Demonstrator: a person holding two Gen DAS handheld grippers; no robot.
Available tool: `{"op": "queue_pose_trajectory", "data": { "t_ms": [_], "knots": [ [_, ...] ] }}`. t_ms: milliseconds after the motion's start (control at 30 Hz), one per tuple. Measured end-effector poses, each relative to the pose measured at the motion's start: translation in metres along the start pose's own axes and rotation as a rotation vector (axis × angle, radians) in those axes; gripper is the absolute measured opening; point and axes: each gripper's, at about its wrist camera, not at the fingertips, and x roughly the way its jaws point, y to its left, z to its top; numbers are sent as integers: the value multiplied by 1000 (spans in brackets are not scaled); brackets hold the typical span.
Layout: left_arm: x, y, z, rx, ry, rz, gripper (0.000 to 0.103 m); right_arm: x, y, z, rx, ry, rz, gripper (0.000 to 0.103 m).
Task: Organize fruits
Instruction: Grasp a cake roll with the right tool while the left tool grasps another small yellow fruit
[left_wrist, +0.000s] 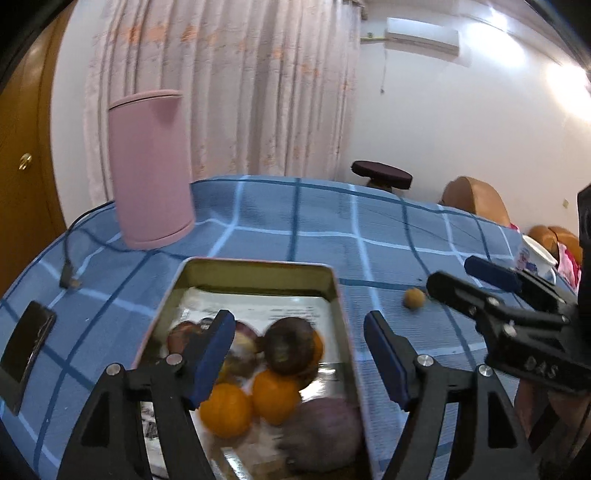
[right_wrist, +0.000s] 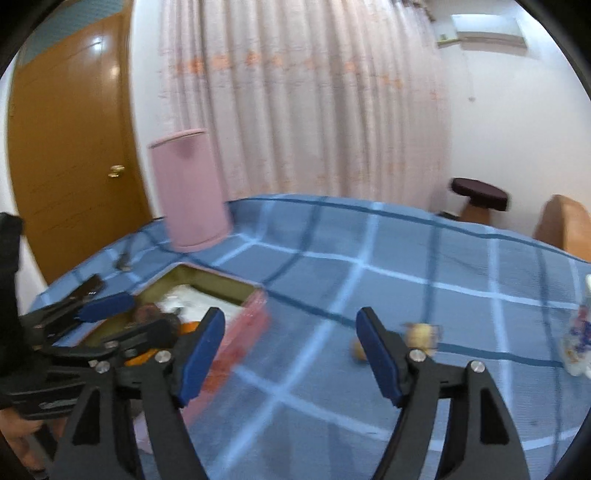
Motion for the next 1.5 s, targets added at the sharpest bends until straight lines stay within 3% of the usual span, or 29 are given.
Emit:
{"op": "queue_pose_trajectory", "data": {
  "t_ms": [267,467,667,933,1033,1233,1500],
  "knots": [
    [7,-22,7,50,3,9,74,2,-21,1,27,8,-58,77],
    [13,-31,10,64,19,12,74,28,-43,4,54,97,-190,77],
    [19,-39,11,75,33,7,74,52,-68,0,117,180,-238,77],
    [24,-52,12,93,46,1,74,72,-85,-9,174,277,-211,60],
    [25,-58,12,103,52,-5,74,74,-89,-12,195,299,-187,36],
    [34,-72,12,135,69,-5,74,59,-94,-14,189,261,-196,33],
    [65,-97,16,128,152,-75,74,34,-118,-20,266,206,-215,33]
  ]
}}
